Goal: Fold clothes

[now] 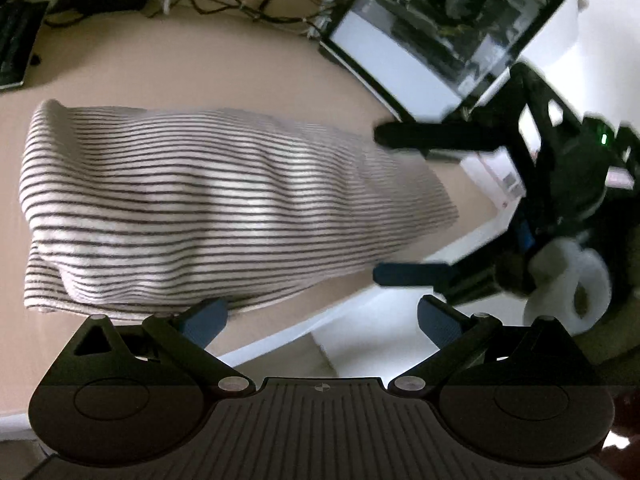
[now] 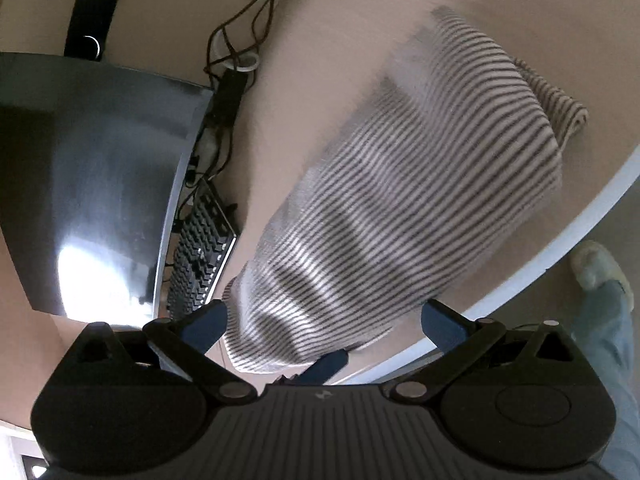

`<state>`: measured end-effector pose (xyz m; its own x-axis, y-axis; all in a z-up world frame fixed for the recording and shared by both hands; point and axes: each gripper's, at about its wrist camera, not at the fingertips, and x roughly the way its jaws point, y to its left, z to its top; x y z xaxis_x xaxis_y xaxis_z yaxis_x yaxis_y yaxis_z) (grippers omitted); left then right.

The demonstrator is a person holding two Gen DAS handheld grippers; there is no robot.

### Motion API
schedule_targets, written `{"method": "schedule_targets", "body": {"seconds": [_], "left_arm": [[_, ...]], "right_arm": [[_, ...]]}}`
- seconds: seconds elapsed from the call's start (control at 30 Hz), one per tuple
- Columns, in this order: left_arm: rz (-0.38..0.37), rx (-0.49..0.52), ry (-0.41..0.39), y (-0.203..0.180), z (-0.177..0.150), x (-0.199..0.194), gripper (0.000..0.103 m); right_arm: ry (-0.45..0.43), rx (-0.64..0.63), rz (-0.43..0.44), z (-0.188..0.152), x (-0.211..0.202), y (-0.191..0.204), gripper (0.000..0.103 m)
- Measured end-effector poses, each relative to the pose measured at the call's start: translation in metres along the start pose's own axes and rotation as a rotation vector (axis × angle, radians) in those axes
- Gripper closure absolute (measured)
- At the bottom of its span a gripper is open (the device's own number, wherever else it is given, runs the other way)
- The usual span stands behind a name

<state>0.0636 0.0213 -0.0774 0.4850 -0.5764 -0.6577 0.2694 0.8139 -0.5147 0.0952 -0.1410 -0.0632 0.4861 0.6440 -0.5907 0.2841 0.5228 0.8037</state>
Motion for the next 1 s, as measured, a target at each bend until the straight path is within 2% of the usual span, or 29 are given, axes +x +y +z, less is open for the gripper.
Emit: {"method": "schedule_targets", "body": {"seconds": [0.13, 0.23, 0.33, 0.4, 0.57, 0.7, 0.83, 0.93, 1.0], "left_arm": [[-0.013, -0.006, -0.015, -0.008, 0.004, 0.005, 0.0], [-0.053, 0.021, -0.031, -0.014, 0.001, -0.004, 0.0], [-0.029, -0.017, -0.009, -0.006, 0.005, 0.011, 0.0], [-0.048, -0.036, -0.032, -0.003, 0.003, 0.007, 0.0], [-0.032, -0.062, -0.036, 0.002, 0.001, 0.001, 0.0], [-0.004, -0.058, -0.017, -0.004, 0.006, 0.004, 0.0], [0.016, -0.093, 0.011, -0.003, 0.015, 0.007, 0.0], [0.03, -0.141, 0.047, -0.002, 0.027, 0.009, 0.0], [0.088, -0.127, 0.035, -0.004, 0.035, 0.004, 0.0]], "right_arm": [[-0.003, 0.006, -0.011, -0.001, -0.001, -0.008, 0.0], [-0.015, 0.028, -0.031, 0.0, 0.003, -0.011, 0.0], [-0.031, 0.02, -0.035, 0.002, 0.006, -0.011, 0.0], [-0.042, -0.003, -0.036, 0.005, 0.005, -0.014, 0.0], [-0.036, -0.017, -0.014, 0.017, 0.007, -0.011, 0.0], [-0.074, -0.165, 0.029, 0.043, 0.006, 0.038, 0.0], [-0.222, -0.387, 0.114, 0.07, -0.003, 0.097, 0.0], [-0.287, -0.517, 0.11, 0.082, -0.009, 0.129, 0.0], [-0.299, -0.587, 0.088, 0.087, -0.011, 0.137, 0.0]]}}
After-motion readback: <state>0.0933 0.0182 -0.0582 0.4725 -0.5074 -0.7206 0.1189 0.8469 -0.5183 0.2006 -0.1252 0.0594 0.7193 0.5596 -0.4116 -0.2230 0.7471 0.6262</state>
